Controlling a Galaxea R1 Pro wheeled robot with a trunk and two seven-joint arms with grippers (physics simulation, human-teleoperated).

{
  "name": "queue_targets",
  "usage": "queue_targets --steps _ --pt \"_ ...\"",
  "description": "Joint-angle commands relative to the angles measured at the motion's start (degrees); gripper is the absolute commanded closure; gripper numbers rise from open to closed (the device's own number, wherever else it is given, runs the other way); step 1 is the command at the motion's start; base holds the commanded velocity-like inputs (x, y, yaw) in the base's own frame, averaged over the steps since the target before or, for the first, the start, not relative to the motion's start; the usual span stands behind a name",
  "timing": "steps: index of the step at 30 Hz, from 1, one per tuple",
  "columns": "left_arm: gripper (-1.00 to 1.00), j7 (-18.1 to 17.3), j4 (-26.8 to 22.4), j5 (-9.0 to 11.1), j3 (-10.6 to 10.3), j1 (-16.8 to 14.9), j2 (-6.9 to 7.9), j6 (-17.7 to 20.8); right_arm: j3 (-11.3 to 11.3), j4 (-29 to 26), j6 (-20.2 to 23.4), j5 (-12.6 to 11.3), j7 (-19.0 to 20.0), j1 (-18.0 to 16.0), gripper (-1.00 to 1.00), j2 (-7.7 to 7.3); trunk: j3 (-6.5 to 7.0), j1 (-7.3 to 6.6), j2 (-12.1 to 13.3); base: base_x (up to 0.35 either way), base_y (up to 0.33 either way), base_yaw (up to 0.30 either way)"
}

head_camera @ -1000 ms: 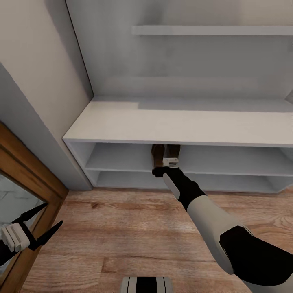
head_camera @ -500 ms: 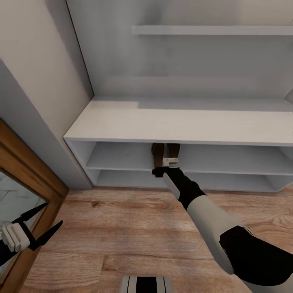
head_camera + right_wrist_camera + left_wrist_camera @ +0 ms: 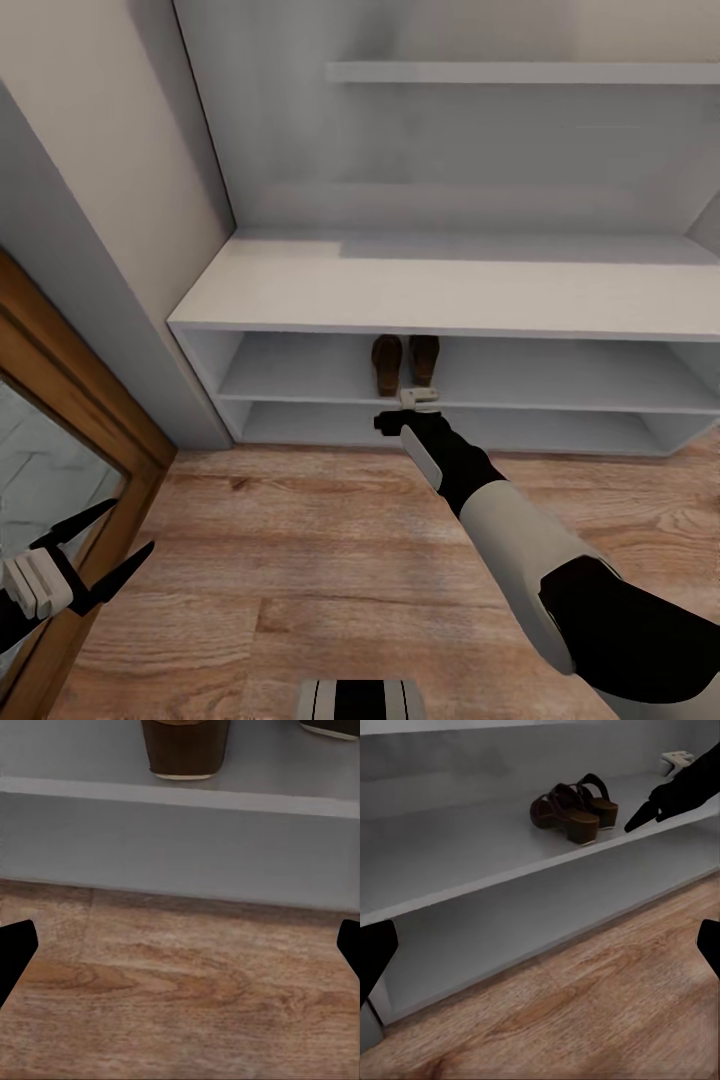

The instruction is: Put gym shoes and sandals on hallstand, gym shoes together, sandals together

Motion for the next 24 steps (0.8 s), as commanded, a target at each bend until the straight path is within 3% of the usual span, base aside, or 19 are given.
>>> queue_targets --steps 1,24 --pt "-1.00 0.0 0.0 0.0 0.0 0.0 -0.01 0.0 0.0 0.0 -0.1 0.0 0.0 0.0 -1.00 0.00 0.00 0.00 0.0 -0.079 0.000 0.000" --pt "-1.00 0.2 0.0 0.0 0.0 0.0 0.04 0.0 0.1 0.0 -2.3 0.0 0.3 0.5 -1.00 0.00 0.00 0.00 0.0 -0.025 0.000 0.000"
